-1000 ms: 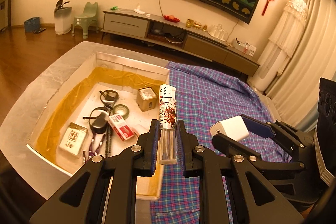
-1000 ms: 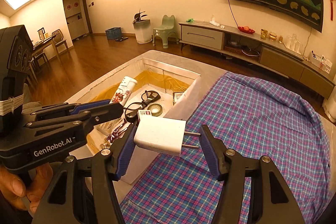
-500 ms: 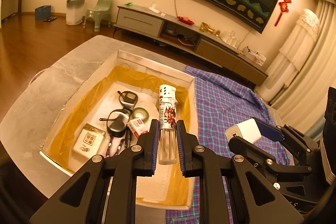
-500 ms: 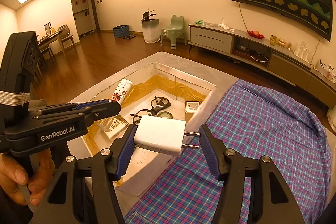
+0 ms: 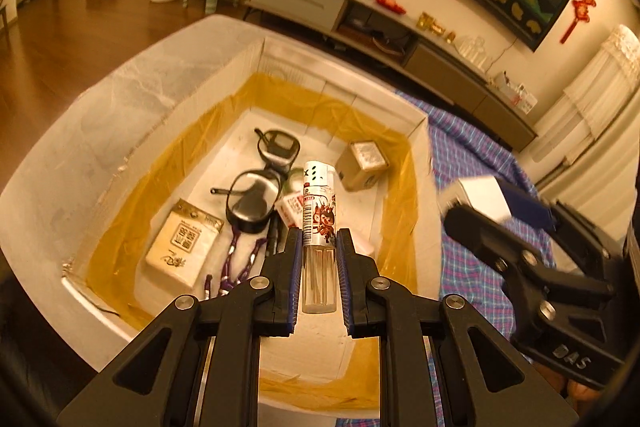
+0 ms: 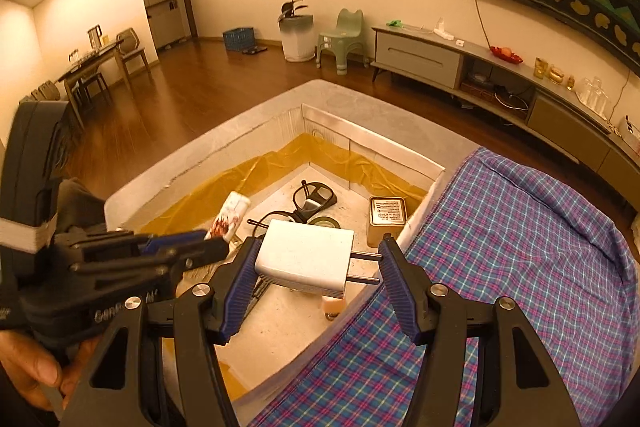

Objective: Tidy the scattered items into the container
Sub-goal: 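Open the left tool to drop the tube while the right tool releases the charger, then withdraw both open tools from above the box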

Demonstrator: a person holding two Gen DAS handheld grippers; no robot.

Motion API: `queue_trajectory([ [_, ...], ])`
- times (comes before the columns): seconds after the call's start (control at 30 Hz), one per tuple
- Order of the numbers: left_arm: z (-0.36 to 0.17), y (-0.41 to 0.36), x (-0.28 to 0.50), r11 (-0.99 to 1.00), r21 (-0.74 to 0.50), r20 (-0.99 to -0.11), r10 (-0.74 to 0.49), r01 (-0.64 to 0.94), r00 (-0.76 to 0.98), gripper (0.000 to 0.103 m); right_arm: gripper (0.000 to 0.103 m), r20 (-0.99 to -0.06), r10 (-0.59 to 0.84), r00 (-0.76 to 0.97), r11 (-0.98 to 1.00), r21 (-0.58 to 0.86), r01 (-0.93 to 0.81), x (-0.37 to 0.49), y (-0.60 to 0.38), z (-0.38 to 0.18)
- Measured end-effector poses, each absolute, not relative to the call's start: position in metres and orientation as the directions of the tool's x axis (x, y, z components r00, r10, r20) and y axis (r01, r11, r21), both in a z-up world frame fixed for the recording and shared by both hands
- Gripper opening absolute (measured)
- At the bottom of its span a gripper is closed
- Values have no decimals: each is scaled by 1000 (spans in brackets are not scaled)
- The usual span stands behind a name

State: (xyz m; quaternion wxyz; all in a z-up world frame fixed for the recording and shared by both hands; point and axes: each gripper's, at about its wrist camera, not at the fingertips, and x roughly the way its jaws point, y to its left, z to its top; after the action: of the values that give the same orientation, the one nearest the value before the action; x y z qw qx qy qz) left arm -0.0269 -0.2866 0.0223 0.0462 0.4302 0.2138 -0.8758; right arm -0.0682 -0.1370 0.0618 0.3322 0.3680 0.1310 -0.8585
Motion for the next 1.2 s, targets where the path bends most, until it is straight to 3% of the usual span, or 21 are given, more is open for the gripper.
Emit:
queue_trajectory([
  [0.4,-8,-283,-42,-911,-323,-818,133,256,-559,18,61,-778,-366,-511,-732,-98,674,-116,-170,28],
  [0.47,-6,-282,-42,-919,-306,-816,118,249,-566,26,62,-780,-356,-514,-730,-111,674,-120,-173,24],
  [0.53,-5,-281,-41,-925,-291,-814,106,243,-571,47,65,-777,-351,-522,-739,-113,665,-123,-173,22],
  [1.2,0,-271,-16,-938,-214,-811,13,275,-585,51,67,-764,-395,-510,-727,-80,682,-78,-147,36],
])
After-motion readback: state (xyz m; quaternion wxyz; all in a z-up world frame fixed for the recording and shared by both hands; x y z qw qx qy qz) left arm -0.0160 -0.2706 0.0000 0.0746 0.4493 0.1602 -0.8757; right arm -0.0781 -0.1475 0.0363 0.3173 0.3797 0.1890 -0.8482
